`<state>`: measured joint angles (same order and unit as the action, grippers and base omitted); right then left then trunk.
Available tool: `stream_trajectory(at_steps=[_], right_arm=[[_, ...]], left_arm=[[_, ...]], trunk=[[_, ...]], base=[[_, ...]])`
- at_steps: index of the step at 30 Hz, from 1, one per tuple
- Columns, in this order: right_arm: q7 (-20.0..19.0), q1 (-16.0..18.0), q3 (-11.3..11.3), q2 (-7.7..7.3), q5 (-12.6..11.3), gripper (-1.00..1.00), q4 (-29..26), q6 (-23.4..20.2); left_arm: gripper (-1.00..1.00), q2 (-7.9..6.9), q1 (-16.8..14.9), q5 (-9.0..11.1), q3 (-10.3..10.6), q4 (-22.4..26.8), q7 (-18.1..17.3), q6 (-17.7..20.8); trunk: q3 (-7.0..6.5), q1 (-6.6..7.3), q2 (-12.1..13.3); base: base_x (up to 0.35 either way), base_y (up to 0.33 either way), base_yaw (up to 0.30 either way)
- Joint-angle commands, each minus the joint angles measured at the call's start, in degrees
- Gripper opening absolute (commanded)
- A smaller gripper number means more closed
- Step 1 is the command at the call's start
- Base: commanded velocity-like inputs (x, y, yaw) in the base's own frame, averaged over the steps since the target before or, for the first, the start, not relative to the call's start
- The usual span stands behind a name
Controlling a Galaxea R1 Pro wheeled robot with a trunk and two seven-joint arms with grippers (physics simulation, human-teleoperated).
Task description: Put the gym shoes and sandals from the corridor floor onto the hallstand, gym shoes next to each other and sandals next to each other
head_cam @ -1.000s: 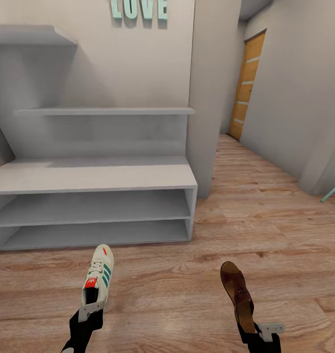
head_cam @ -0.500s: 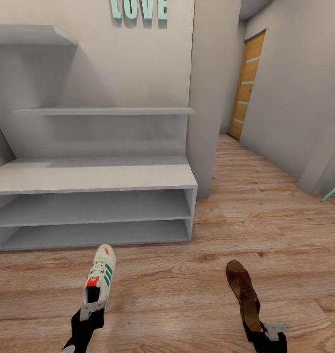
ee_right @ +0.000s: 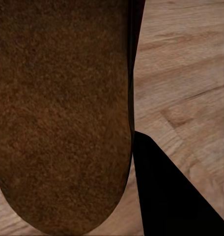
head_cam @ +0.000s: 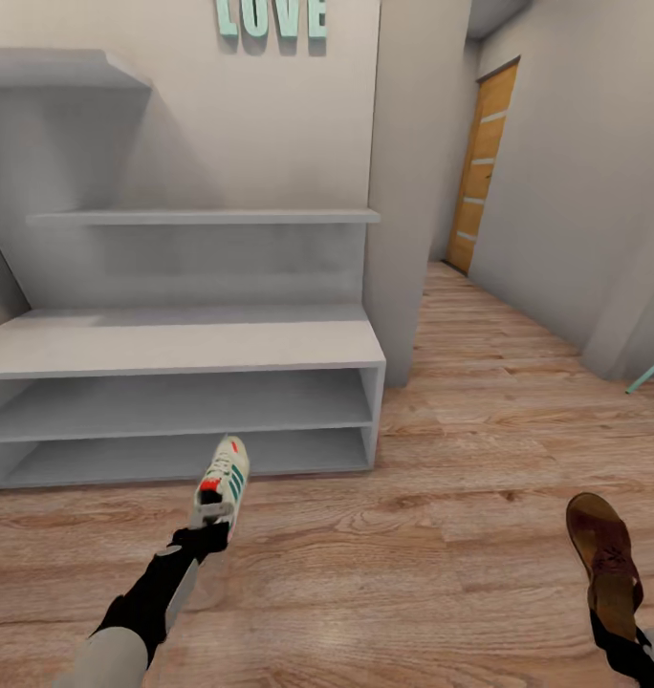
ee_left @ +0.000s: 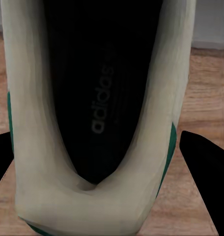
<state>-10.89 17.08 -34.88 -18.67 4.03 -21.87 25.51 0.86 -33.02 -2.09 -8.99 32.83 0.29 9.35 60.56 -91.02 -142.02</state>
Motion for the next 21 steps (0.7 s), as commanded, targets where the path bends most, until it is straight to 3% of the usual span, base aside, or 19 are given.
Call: stream_trajectory(at_steps=[1,9,12,13,15,16,17,18,19,21], right_arm=[[-0.45,0.06,-0.72,-0.20,0.27,-1.00,-0.14,0.16],[-0.39,0.06,-1.21,-1.15,0.35,-1.00,-0.54,0.18],[-0.30,0.06,-1.32,-2.75,0.36,-1.00,-0.53,0.10],[-0.19,0.06,-1.40,-3.49,0.30,-1.00,-0.51,0.06],[-0.14,0.06,-1.44,-3.86,0.29,-1.00,-0.52,0.02],[-0.04,0.06,-1.54,-5.61,0.20,-1.00,-0.54,-3.08],[-0.03,0.06,-1.93,-5.83,0.15,-1.00,-0.66,-5.99],[-0.02,0.06,-3.56,-6.00,0.08,-1.00,-0.85,-8.36],[-0.05,0.06,-9.71,-6.10,0.03,-1.00,-3.17,-11.01],[-0.07,0.06,-11.80,-6.11,0.07,-1.00,-4.25,-11.57]], left_arm=[[-1.00,0.16,-1.83,-0.26,0.65,0.10,0.07,2.10],[-1.00,1.45,-11.94,-0.17,3.99,0.05,0.22,12.59],[-1.00,2.05,-15.39,-0.24,4.19,0.00,0.31,14.84],[-1.00,2.10,-18.05,-0.20,4.23,-0.55,0.28,18.02],[-1.00,2.00,-18.56,-0.20,4.25,-0.74,0.17,19.52],[-1.00,1.64,-18.39,-0.29,4.45,0.02,0.12,20.98],[-1.00,1.64,-18.26,-0.33,4.52,0.36,0.13,21.19],[-1.00,1.68,-18.20,-0.35,4.58,0.54,0.14,21.30],[-1.00,1.74,-18.15,-0.35,4.61,0.69,0.15,21.40],[-1.00,1.77,-18.16,-0.36,4.60,0.71,0.15,21.40]], trunk=[[0.06,0.01,-0.02],[0.06,0.01,-0.02],[0.06,0.01,-0.02],[0.06,0.01,-0.02],[0.06,0.01,-0.02],[0.06,0.01,-0.02],[0.06,0.01,-0.02],[0.06,0.01,-0.02],[0.24,-0.21,-0.42],[0.61,-0.65,-1.22]], base=[[0.000,0.000,0.000],[0.000,0.000,0.000],[0.000,0.000,0.000],[0.000,0.000,0.000],[0.000,0.000,0.000],[0.000,0.000,0.000],[0.000,0.000,0.000],[0.000,0.000,0.000],[0.000,0.000,0.000],[0.000,0.000,0.000]])
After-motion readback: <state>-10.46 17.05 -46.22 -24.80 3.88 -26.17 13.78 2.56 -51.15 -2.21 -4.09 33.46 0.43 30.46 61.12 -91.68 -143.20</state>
